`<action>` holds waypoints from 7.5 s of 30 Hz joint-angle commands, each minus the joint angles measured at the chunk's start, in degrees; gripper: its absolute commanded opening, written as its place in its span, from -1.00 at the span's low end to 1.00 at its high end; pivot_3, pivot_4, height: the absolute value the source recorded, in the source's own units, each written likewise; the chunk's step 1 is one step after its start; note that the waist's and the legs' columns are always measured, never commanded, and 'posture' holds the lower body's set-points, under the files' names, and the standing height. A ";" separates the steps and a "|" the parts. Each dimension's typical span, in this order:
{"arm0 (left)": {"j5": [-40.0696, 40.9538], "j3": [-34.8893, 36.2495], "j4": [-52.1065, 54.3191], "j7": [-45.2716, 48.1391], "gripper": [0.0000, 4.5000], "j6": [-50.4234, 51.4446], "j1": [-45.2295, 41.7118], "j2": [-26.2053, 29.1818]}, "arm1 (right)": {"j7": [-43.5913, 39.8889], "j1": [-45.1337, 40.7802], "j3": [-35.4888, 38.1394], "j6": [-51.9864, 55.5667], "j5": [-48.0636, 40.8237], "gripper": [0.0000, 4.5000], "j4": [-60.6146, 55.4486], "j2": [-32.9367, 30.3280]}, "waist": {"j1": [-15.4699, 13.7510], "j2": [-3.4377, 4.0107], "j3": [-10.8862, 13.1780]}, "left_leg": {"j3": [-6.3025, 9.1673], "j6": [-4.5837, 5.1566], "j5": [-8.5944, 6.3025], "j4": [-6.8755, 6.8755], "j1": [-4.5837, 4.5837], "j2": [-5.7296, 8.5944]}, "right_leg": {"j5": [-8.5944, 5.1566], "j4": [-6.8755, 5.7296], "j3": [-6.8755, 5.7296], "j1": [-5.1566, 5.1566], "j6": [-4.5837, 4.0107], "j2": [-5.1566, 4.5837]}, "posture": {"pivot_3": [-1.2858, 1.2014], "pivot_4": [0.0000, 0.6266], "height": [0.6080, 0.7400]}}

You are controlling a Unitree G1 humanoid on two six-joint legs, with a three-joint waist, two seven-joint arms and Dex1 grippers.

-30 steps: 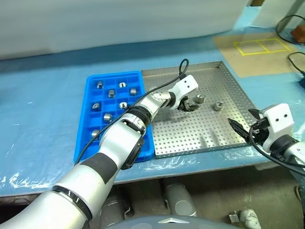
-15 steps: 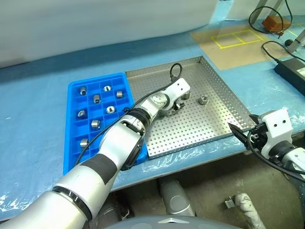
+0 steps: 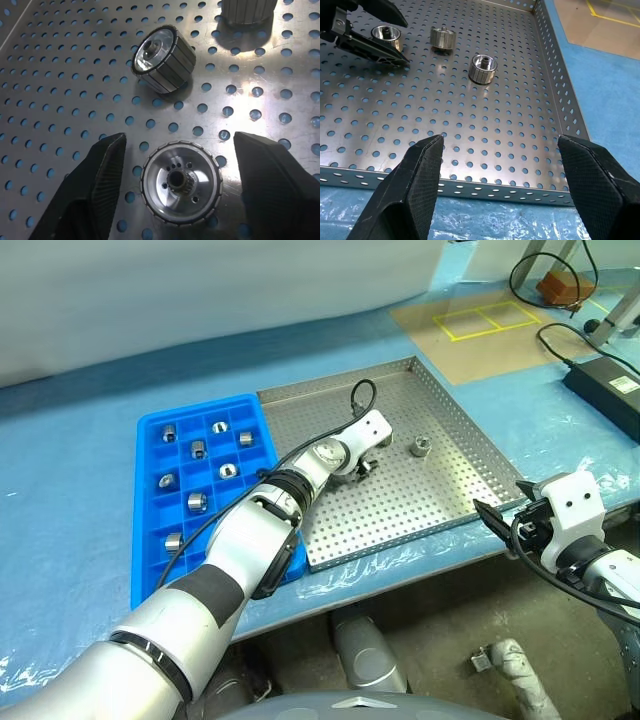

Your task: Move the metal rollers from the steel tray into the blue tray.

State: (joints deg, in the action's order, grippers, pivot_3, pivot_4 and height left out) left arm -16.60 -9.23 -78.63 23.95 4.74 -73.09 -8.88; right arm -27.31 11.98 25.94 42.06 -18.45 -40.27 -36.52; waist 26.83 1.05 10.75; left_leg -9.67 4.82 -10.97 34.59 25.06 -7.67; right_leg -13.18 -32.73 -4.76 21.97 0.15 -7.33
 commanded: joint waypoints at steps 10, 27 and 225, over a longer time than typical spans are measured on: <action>-1.52 -0.27 -0.13 0.85 -0.23 0.86 1.45 1.31 | 0.16 -1.98 -0.19 -1.36 0.48 0.66 0.27 -1.03 | 0.79 0.01 -0.01 | 0.05 -0.17 -0.10 0.05 0.00 0.03 | 0.00 0.00 0.00 -0.02 0.01 -0.01 | -0.63 -0.52 1.00; 9.86 6.24 12.03 30.47 -0.23 -10.52 1.23 11.12 | -5.52 -16.05 -7.48 -1.79 -1.86 0.66 4.23 -7.06 | 0.71 0.05 0.03 | 0.06 0.10 -0.03 -0.02 0.12 0.04 | 0.34 -0.02 -0.01 0.09 -0.36 -0.06 | -0.53 -0.52 1.00; 43.43 9.30 87.72 48.07 0.65 23.74 44.70 53.48 | -36.66 -50.19 -43.84 -27.15 10.63 -0.29 36.29 7.98 | -27.77 -0.42 0.27 | -1.96 -3.05 2.10 -2.16 -1.89 -2.59 | 0.06 -2.63 1.66 1.62 -2.98 2.27 | -0.05 -0.52 1.00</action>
State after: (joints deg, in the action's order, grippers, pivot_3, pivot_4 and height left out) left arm 25.32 -2.07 6.19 72.75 27.40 -29.07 43.59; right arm -63.53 -36.67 -18.00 16.88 -7.87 -5.30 -28.77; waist -0.94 0.62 11.02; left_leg -11.62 1.76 -8.87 32.43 23.13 -10.26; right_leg -13.12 -35.38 -3.10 23.57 -2.83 -5.07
